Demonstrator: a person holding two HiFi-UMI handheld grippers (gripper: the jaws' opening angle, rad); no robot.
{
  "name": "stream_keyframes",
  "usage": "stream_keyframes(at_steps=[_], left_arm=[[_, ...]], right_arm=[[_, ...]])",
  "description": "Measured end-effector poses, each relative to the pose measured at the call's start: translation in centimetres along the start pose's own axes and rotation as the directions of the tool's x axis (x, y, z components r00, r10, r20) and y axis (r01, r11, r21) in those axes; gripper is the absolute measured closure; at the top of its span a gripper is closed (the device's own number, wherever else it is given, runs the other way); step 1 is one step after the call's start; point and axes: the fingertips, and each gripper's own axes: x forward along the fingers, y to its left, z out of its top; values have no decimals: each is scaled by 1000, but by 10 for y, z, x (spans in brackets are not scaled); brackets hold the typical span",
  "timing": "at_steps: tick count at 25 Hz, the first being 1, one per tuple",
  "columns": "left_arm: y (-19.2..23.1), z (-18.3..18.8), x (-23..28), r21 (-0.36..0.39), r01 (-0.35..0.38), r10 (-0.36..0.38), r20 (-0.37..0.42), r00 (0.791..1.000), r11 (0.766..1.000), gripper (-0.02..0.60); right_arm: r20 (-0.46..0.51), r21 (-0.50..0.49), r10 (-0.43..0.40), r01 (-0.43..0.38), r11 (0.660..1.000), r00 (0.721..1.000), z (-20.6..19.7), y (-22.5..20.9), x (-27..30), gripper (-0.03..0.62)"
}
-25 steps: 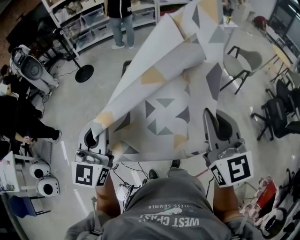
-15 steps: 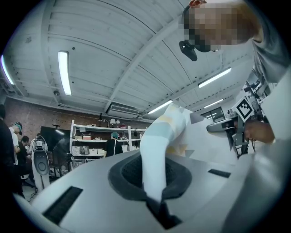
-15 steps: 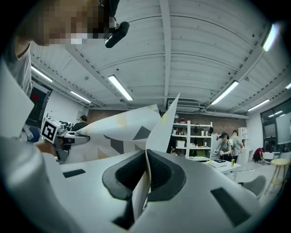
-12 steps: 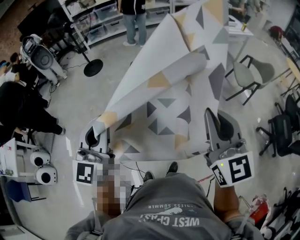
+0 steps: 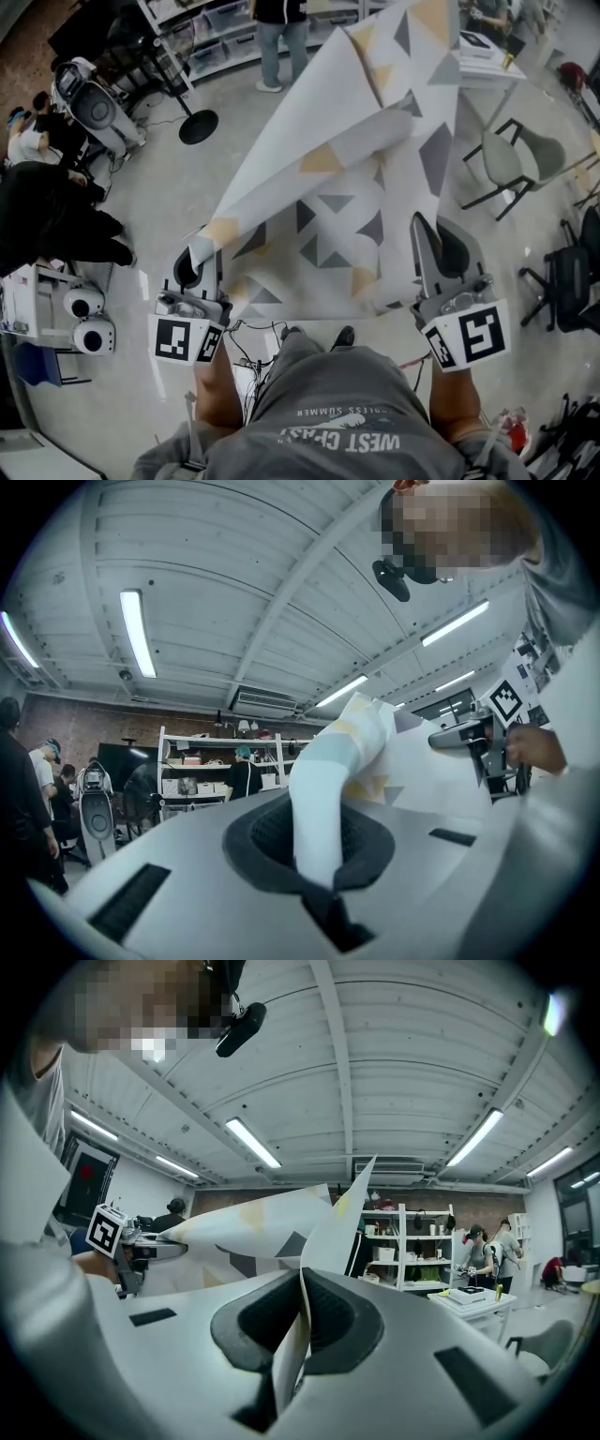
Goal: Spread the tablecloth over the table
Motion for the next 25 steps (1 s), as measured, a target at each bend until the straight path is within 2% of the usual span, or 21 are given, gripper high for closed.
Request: stream_keyframes(at_steps=[6,14,25], left_arm=[[6,-7,9,-9,11,-11,-5,1000,1000,581],[16,-30,36,-35,90,-90,13,996,995,581],[101,-45,107,-61,183,-182,19,983,981,581]], right_arm=[[-11,2,-20,20,1000,1000,-1,-2,3,582],[-27,-23,-114,113,993,993,-11,-4,8,582],[-53,-29,-227,225,974,973,-3,1,94,582]])
